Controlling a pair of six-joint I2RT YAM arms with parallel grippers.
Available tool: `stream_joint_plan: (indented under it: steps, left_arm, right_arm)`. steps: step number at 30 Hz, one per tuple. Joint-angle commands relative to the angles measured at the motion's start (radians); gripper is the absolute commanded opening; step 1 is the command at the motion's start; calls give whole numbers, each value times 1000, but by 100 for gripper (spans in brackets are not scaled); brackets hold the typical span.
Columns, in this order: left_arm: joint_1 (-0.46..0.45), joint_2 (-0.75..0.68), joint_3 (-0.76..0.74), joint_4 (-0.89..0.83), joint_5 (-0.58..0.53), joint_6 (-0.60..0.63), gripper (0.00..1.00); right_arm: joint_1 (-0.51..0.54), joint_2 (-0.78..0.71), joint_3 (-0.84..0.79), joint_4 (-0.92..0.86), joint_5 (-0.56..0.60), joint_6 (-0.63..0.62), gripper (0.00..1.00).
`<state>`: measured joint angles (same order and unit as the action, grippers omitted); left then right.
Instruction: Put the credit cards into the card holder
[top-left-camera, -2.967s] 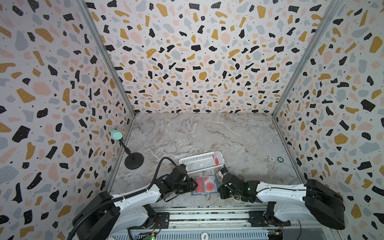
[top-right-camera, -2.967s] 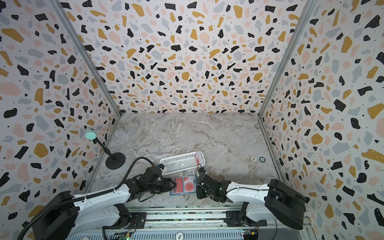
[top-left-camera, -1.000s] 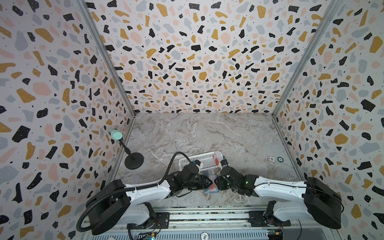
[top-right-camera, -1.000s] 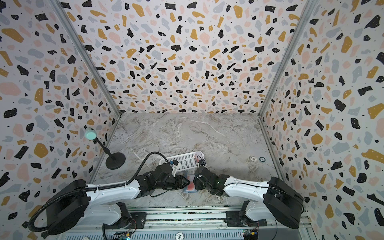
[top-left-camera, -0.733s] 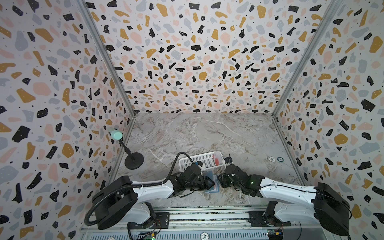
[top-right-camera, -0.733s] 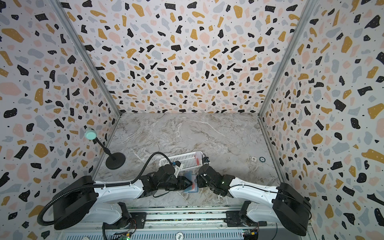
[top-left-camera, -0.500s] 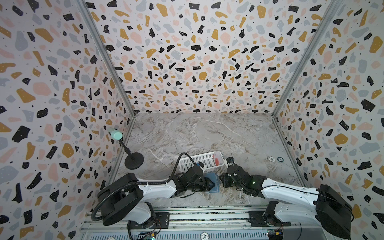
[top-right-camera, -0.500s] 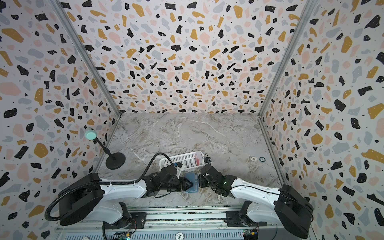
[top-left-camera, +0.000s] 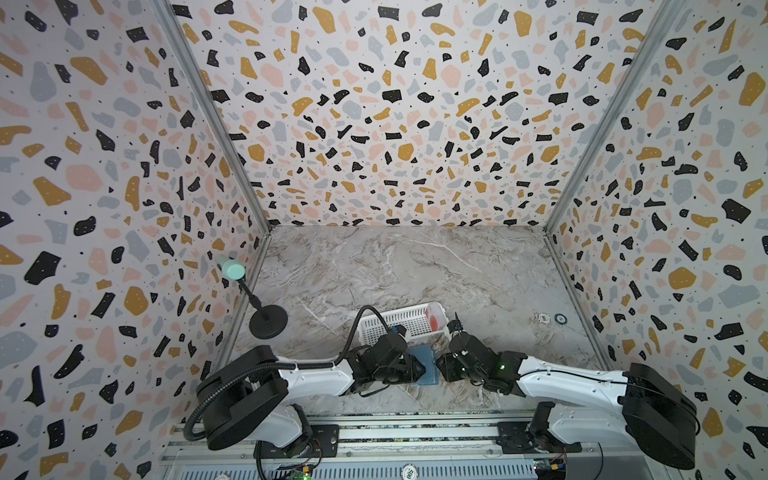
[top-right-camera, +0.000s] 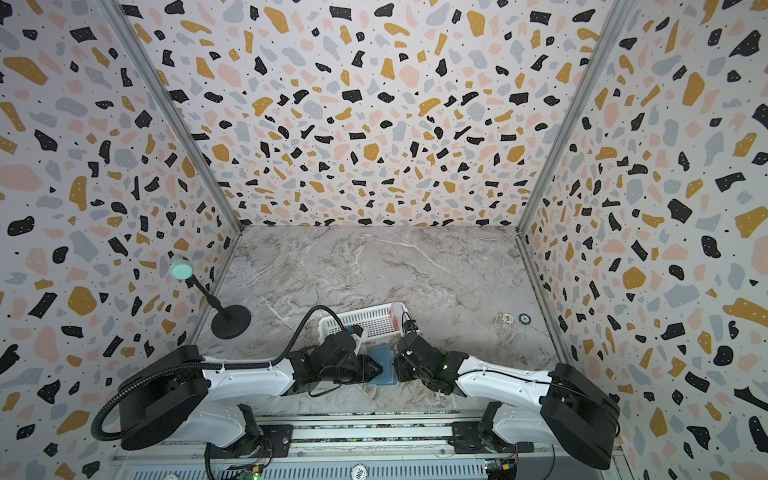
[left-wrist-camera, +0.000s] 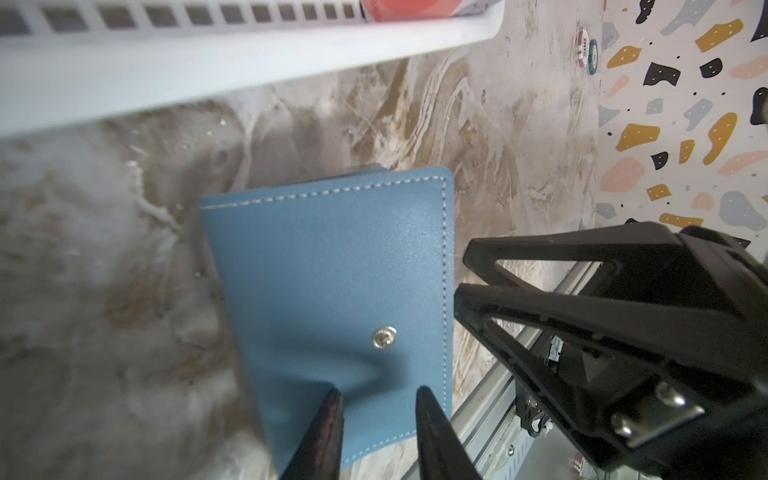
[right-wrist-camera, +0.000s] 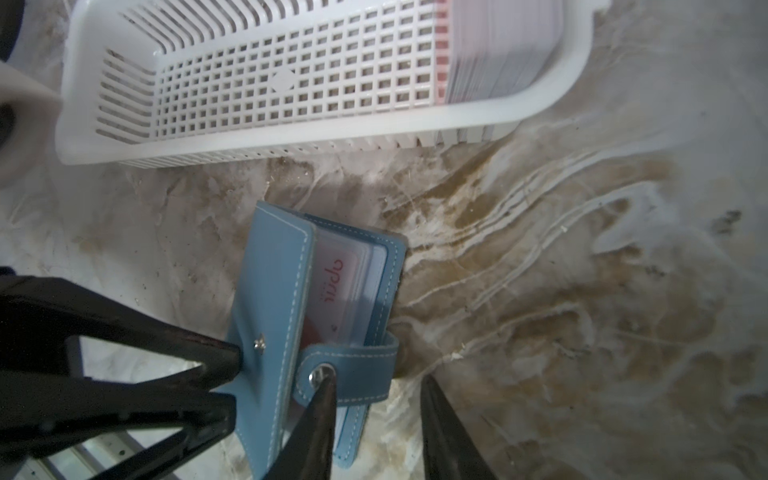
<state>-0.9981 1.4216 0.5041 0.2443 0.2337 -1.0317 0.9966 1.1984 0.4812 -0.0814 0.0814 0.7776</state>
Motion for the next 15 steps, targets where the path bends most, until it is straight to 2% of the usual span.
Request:
stream_joint_plan:
  steps: [1, 12, 15]
  left_arm:
    - [-4, 2, 19, -16, -11, 19, 32]
    - [-4, 6, 13, -16, -13, 15, 29]
    - [-4, 3, 12, -19, -14, 15, 29]
  right_arm:
    - [14, -5, -10, -21, -5, 3, 38]
    - [26, 53, 11, 2, -17, -15, 40]
    - [25, 69, 23, -3, 11, -6, 40]
